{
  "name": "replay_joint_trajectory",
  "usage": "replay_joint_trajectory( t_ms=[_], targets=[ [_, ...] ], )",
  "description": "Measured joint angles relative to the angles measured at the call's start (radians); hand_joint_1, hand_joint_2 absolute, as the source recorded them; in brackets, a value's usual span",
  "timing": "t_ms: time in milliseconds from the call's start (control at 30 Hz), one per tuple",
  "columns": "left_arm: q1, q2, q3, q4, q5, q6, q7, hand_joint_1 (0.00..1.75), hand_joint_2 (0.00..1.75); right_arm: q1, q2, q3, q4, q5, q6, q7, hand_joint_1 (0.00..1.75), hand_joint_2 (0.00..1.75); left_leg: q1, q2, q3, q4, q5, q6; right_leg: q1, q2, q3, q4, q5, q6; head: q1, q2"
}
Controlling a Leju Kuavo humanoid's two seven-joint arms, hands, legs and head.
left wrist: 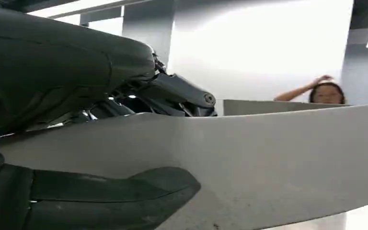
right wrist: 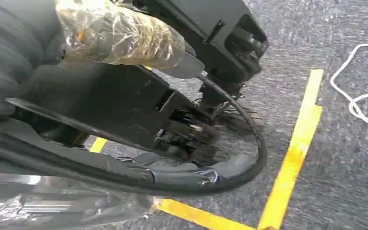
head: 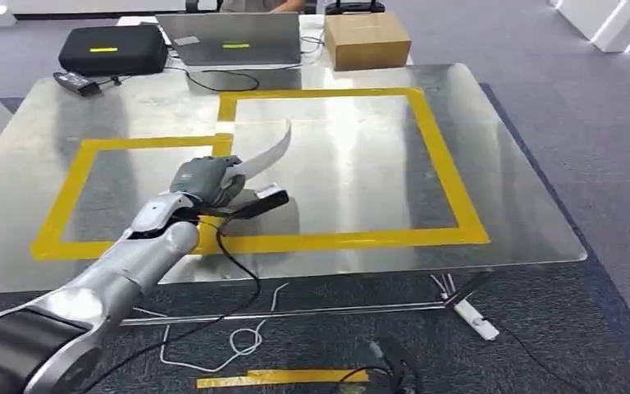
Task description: Take the parts from the cabinet and place them on the table.
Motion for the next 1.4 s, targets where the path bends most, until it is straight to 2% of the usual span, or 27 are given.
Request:
replay_joint_trajectory(
  t_ms=[33,67,100,133,167,200,233,267,333,533,567,667,733,1400],
  targets=[
    [0.003,0.003,0.007,0.005,0.002,0.003,0.0,1.75,1.75,0.002,0.0,-0.003,0.0,0.002,0.0,0.0,0.0,1.75,0.0,0.0,0.0,0.002,-0.002,0.001,0.0,0.0,-0.035,0.052,-0.007,0.003,0.002,0.0],
    [0.008,0.008,0.013,0.01,0.004,0.005,0.0,1.75,1.75,0.002,0.0,-0.004,0.0,0.004,-0.001,0.0,0.0,1.75,0.0,-0.001,0.003,0.002,-0.004,0.0,-0.001,-0.001,-0.05,0.056,0.012,0.006,0.001,0.0],
    [0.01,0.013,0.019,0.015,0.005,0.009,0.0,1.75,1.75,0.002,0.0,-0.004,0.0,0.007,-0.001,0.001,0.0,1.75,0.001,-0.001,0.006,0.003,-0.008,-0.003,-0.003,-0.002,-0.039,0.015,0.053,0.007,0.002,0.0],
    [0.011,0.017,0.027,0.02,0.006,0.015,0.0,1.75,1.75,0.001,-0.001,-0.006,0.0,0.009,-0.002,0.001,0.0,1.75,0.002,-0.002,0.01,0.006,-0.013,-0.007,-0.004,-0.003,-0.011,-0.06,0.103,0.007,0.001,0.0],
    [0.01,0.021,0.035,0.023,0.007,0.021,-0.002,1.75,1.75,0.001,-0.002,-0.008,0.0,0.011,-0.002,0.002,0.0,1.75,0.003,-0.002,0.014,0.011,-0.02,-0.011,-0.005,-0.007,0.03,-0.156,0.157,0.008,0.001,0.0],
    [0.009,0.023,0.04,0.027,0.008,0.027,-0.003,1.75,1.75,0.001,-0.002,-0.011,0.0,0.012,-0.002,0.002,0.0,1.75,0.002,-0.001,0.016,0.014,-0.027,-0.018,-0.005,-0.012,0.056,-0.213,0.166,0.007,0.002,0.0],
    [0.007,0.028,0.047,0.03,0.008,0.036,-0.006,1.75,1.75,0.0,-0.002,-0.011,0.0,0.013,-0.002,0.002,0.0,1.75,-0.005,-0.003,0.01,0.021,-0.03,-0.024,-0.001,-0.009,0.08,-0.235,0.153,0.002,0.005,0.0],
    [0.007,0.031,0.053,0.034,0.008,0.039,-0.007,1.75,1.75,0.0,-0.002,-0.012,0.0,0.013,-0.002,0.003,0.0,1.75,-0.006,-0.003,0.009,0.018,-0.028,-0.026,-0.003,-0.008,0.078,-0.233,0.151,-0.008,0.001,0.0],
    [0.008,0.042,0.061,0.042,0.008,0.044,-0.009,1.75,1.75,0.002,-0.002,-0.013,0.0,0.014,-0.002,0.002,0.0,1.75,-0.006,-0.002,0.011,0.018,-0.028,-0.011,-0.004,-0.005,0.079,-0.239,0.155,-0.007,-0.003,0.0],
    [0.008,0.052,0.073,0.058,0.004,0.047,-0.01,1.75,1.75,0.001,-0.002,-0.018,0.0,0.016,-0.003,0.001,0.0,1.75,-0.005,0.001,0.018,0.006,-0.026,-0.013,0.001,-0.001,0.079,-0.239,0.151,-0.02,-0.003,0.0],
    [0.008,0.053,0.076,0.06,0.003,0.048,-0.01,1.75,1.75,0.001,-0.002,-0.02,0.0,0.016,-0.003,0.001,0.0,1.75,-0.004,0.001,0.018,0.006,-0.025,-0.014,0.002,-0.001,0.079,-0.239,0.15,-0.021,-0.003,0.0],
    [0.008,0.057,0.078,0.065,-0.002,0.053,-0.011,1.75,1.75,0.001,-0.002,-0.021,0.0,0.019,-0.003,0.001,0.0,1.75,-0.002,0.001,0.018,0.004,-0.025,-0.032,0.003,-0.002,0.079,-0.239,0.15,-0.022,-0.002,0.0],
    [0.008,0.061,0.08,0.068,-0.005,0.057,-0.013,1.75,1.75,0.001,-0.002,-0.022,0.0,0.021,-0.003,0.001,0.0,1.75,-0.002,0.001,0.017,0.004,-0.024,-0.035,0.003,-0.001,0.079,-0.239,0.151,-0.023,-0.002,0.0],
    [0.009,0.095,0.087,0.087,-0.021,0.092,-0.024,1.75,1.75,0.001,-0.002,-0.036,0.0,0.025,-0.003,0.0,0.0,1.75,-0.006,0.0,0.017,0.008,-0.025,-0.035,-0.001,-0.003,0.083,-0.24,0.153,-0.021,-0.002,0.0]
  ],
)
